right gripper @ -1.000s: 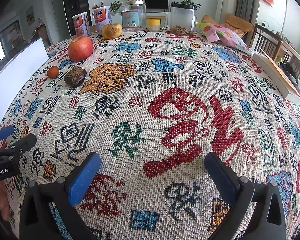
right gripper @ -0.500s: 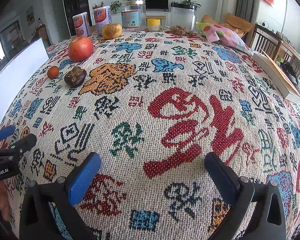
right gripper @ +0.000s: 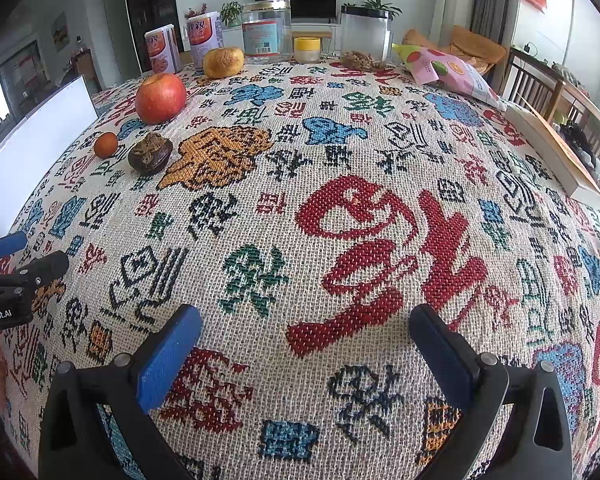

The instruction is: Organize fruits

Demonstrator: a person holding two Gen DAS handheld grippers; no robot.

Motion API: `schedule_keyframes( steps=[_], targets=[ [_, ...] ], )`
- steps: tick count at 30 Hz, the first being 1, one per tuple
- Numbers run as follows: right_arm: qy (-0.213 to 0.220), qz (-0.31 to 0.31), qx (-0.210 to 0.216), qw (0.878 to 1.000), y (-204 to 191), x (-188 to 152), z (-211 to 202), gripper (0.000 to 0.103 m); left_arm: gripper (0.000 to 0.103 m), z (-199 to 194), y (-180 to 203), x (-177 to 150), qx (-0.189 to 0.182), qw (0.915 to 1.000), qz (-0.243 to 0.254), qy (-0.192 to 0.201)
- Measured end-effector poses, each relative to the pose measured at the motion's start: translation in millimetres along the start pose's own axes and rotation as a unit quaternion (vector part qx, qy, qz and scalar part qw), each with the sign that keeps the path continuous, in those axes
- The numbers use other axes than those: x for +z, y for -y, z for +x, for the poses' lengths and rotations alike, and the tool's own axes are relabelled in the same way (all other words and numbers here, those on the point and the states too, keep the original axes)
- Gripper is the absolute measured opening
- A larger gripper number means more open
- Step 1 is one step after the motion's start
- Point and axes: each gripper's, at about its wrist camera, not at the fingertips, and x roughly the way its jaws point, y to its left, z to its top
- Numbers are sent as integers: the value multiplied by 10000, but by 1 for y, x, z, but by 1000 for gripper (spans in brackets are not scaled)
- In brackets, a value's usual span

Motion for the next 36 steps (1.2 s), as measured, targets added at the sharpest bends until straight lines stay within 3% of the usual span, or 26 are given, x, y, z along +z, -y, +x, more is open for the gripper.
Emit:
schedule_keyframes(
  steps=[4,17,21,24,29,36],
  targets=[
    [-3,-2,-1,10000,-1,0,0,103,102,14,-20,1,-456,9983,-341,-131],
    [-38,-24,21,10000,-1,0,0,103,103,11,-20,-7,-383,9987,-332,64],
    [-299,-232,388,9985,3,13,2,103,103,12,-21,-7,-390,9986,-340,66],
    [-130,-189,566,9981,6,42,2,103,103,12,-21,-7,-391,9986,-339,66],
    [291,-183,714,9969,-3,118,25,103,103,12,-21,-7,-392,9986,-340,67],
    [466,-549,768,9944,-50,227,93,103,103,12,-21,-7,-400,9986,-349,69]
  ],
)
